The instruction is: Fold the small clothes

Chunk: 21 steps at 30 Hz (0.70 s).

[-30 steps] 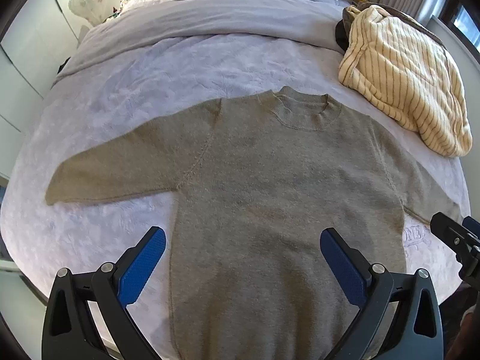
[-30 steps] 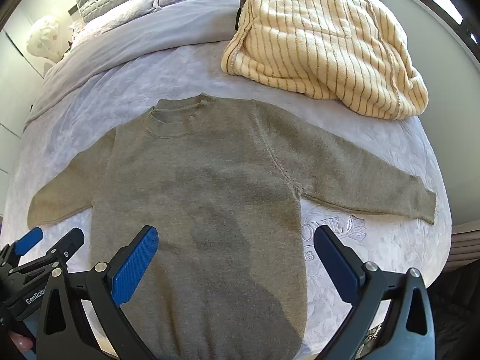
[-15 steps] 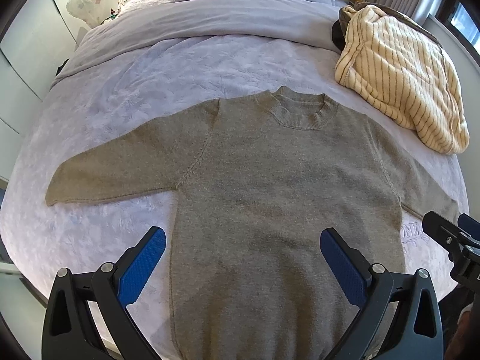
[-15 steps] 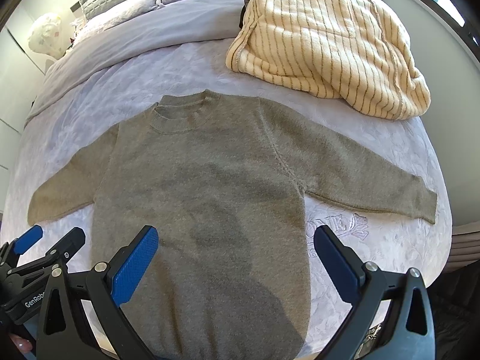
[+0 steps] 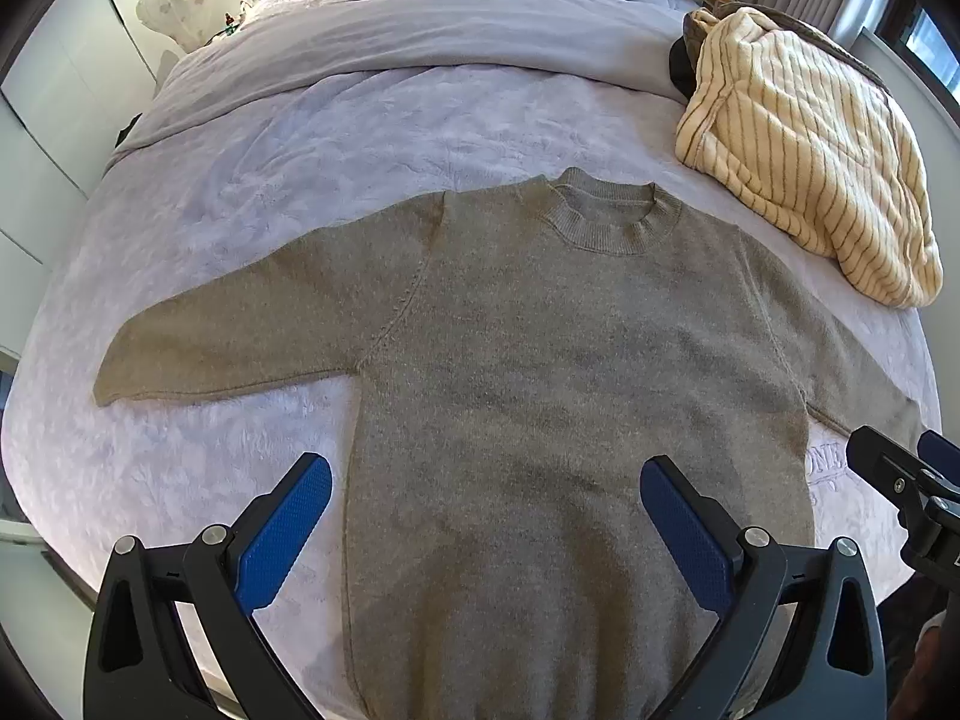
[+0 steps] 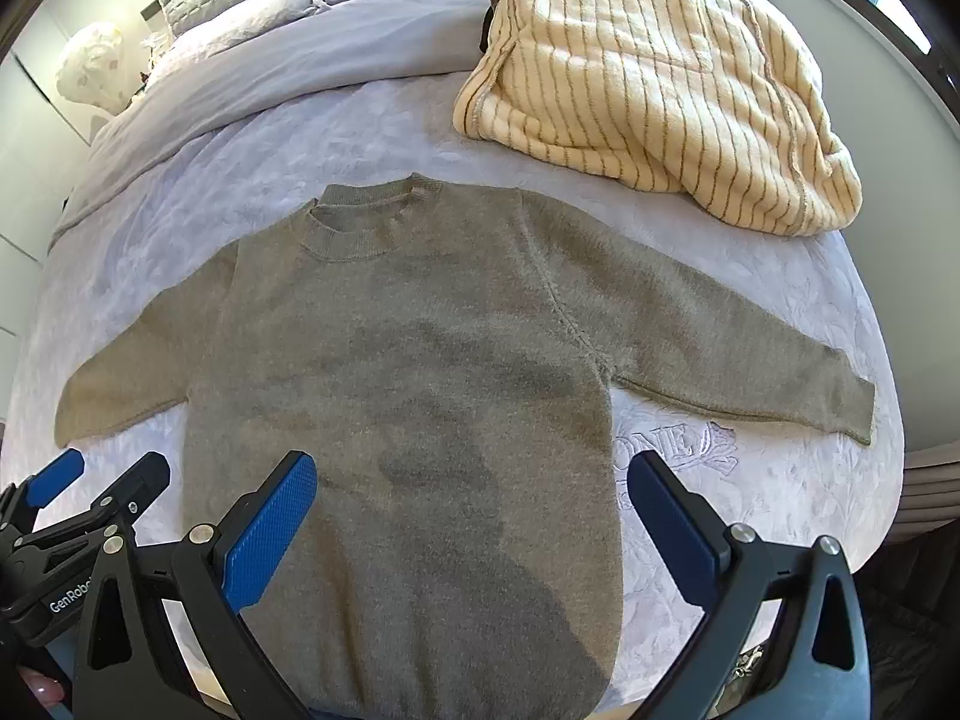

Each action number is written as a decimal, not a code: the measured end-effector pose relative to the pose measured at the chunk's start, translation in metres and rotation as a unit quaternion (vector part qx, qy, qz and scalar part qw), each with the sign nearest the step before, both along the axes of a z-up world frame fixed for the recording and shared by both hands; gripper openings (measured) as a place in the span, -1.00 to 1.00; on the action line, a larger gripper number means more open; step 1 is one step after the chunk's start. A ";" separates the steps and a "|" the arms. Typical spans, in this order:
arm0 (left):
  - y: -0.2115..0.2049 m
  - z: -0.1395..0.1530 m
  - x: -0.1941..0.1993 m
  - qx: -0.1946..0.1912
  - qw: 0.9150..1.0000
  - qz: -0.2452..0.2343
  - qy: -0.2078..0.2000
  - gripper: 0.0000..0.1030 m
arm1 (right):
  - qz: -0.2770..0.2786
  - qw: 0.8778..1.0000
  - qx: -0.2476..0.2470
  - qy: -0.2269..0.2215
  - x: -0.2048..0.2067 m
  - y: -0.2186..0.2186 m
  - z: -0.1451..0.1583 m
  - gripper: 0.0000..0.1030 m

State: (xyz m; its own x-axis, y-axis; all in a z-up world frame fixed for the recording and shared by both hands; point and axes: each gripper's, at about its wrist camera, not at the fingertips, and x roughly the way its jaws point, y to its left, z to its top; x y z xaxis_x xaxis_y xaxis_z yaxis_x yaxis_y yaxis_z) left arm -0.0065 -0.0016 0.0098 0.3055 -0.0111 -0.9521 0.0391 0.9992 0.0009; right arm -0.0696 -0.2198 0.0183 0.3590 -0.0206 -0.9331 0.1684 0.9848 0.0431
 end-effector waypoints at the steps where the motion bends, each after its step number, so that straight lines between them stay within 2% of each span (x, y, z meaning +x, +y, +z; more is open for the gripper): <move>1: 0.000 0.000 0.000 0.000 1.000 0.000 0.000 1.00 | 0.000 1.000 0.000 0.000 0.000 0.000 0.000 1.00; 21: 0.001 0.000 -0.002 0.002 1.000 0.002 0.001 1.00 | 0.003 1.000 -0.001 0.004 0.001 0.003 0.000 1.00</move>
State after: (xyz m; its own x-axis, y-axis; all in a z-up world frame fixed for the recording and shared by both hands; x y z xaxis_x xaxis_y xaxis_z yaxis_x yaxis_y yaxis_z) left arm -0.0085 -0.0010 0.0102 0.3044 -0.0062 -0.9525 0.0358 0.9993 0.0050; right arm -0.0684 -0.2171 0.0184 0.3515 -0.0203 -0.9360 0.1623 0.9860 0.0396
